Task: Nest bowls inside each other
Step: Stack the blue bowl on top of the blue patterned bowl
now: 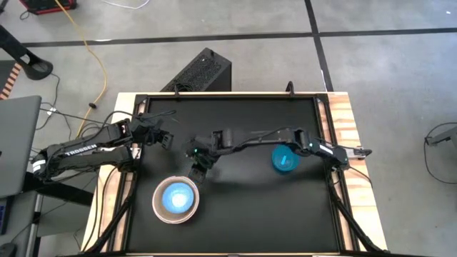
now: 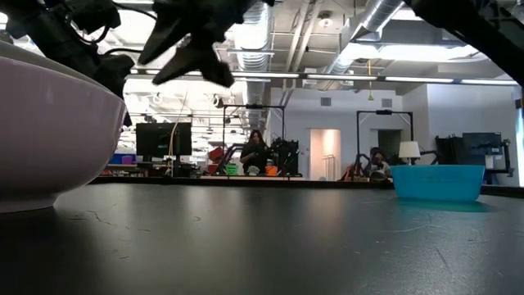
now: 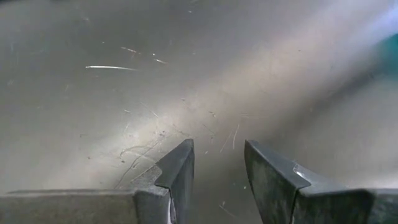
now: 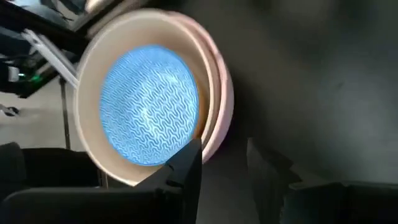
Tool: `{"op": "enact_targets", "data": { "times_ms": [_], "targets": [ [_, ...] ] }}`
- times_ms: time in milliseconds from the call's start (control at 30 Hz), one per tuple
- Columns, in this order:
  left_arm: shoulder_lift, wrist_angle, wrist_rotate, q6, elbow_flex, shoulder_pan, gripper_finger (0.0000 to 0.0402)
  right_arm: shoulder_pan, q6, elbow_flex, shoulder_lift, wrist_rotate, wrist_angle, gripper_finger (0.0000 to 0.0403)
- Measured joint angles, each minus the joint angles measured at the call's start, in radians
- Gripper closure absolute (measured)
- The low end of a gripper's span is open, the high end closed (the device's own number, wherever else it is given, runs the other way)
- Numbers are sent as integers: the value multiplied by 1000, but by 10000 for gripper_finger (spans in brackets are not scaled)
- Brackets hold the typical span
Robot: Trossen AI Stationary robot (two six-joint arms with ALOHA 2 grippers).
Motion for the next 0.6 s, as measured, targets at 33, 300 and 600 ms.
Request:
{"op": "enact_targets", "data": {
  "times_ms": [33, 300, 600],
  "targets": [
    [0, 0, -1, -8, 0, 0, 272, -9, -28, 0, -18, -1, -19, 270],
    [0, 0, -25, -107, 0, 0, 272, -66, -307, -1, -200, 80, -488, 271],
    [0, 2, -70, -207, 0, 0, 272, -131, -387, -168, -432, 236, -675, 271]
  ]
}}
